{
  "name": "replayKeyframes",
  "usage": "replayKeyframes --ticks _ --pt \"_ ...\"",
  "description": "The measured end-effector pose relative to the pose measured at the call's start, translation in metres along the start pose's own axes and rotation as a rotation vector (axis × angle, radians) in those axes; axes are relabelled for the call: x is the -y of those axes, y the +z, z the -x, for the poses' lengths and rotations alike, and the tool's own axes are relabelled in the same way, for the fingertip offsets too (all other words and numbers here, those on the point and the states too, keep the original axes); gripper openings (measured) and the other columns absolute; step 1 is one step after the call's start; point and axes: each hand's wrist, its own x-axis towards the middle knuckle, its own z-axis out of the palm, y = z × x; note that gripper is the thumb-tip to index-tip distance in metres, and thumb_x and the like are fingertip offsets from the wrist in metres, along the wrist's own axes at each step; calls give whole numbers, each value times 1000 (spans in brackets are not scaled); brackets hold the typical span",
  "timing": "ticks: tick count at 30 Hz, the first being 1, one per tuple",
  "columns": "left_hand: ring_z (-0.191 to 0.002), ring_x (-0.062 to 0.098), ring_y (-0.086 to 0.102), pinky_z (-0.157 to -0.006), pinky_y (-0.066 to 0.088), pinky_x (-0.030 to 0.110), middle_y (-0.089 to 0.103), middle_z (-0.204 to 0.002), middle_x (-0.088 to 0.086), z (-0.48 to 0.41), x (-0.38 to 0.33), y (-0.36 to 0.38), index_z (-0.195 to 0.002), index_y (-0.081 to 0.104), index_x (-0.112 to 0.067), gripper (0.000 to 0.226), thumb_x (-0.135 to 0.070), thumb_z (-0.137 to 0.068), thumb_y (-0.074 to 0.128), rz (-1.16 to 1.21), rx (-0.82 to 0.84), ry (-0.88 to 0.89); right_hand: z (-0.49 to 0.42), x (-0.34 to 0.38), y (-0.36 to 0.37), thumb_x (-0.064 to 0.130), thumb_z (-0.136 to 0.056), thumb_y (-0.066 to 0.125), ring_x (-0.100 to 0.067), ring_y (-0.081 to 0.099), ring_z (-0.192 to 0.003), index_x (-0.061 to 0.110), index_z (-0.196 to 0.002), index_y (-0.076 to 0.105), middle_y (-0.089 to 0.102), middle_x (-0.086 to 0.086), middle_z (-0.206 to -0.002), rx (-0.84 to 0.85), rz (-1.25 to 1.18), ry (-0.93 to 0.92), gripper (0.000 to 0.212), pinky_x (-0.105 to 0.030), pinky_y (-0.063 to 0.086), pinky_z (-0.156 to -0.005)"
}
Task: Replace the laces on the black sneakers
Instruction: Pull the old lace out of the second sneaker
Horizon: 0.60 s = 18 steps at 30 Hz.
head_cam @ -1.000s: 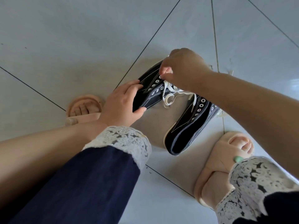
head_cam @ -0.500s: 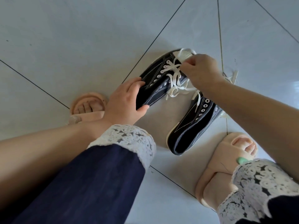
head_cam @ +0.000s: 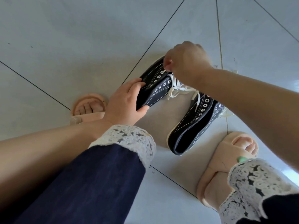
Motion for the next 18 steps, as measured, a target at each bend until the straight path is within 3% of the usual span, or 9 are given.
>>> replayKeyframes --ticks 4,6,8,10,12,14,18 --pt "-116 28 50 -97 37 34 51 -131 8 0 -1 0 -121 53 -3 57 -19 -69 73 21 -2 -25 5 -25 -11 13 -91 51 -9 51 -69 11 -94 67 58 7 -79 -195 -509 416 16 -17 47 -64" --pt "-115 28 51 -96 38 34 51 -131 8 0 -1 0 -120 54 -4 58 -19 -68 74 12 -11 -26 8 -34 -10 10 -90 49 -7 44 -59 3 -95 64 50 8 -69 -161 -644 526 18 -20 43 -55" --pt "-114 29 52 -95 39 34 52 -129 9 0 -1 1 -119 55 -3 58 -18 -67 75 -3 -10 -6 10 -33 -9 14 -93 48 -10 47 -67 7 -100 63 56 4 -82 -85 -544 470 18 -21 39 -60" --pt "-114 30 52 -95 39 35 53 -129 11 0 -1 1 -118 55 -1 58 -17 -66 76 -5 -8 4 8 -27 -11 17 -94 50 -15 51 -92 13 -106 60 58 -2 -107 -111 -339 306 16 -23 37 -78" --pt "-114 31 52 -95 39 36 53 -128 11 0 0 1 -117 55 -1 59 -17 -65 76 -8 -8 8 6 -19 -14 17 -90 55 -21 45 -113 17 -115 57 54 -4 -120 -160 -200 110 24 -29 33 -94" --pt "-113 32 53 -95 39 36 54 -127 13 0 0 2 -117 55 0 59 -16 -65 77 -10 -7 17 3 -10 -12 18 -88 59 -23 41 -118 22 -120 57 53 -3 -123 -162 -171 -27 33 -33 32 -97" --pt "-112 33 53 -95 41 39 54 -127 14 0 0 1 -117 55 1 58 -16 -65 76 -5 3 18 -4 0 4 23 -89 58 -24 36 -122 30 -116 61 54 2 -123 -4 2 -136 28 -34 31 -96"
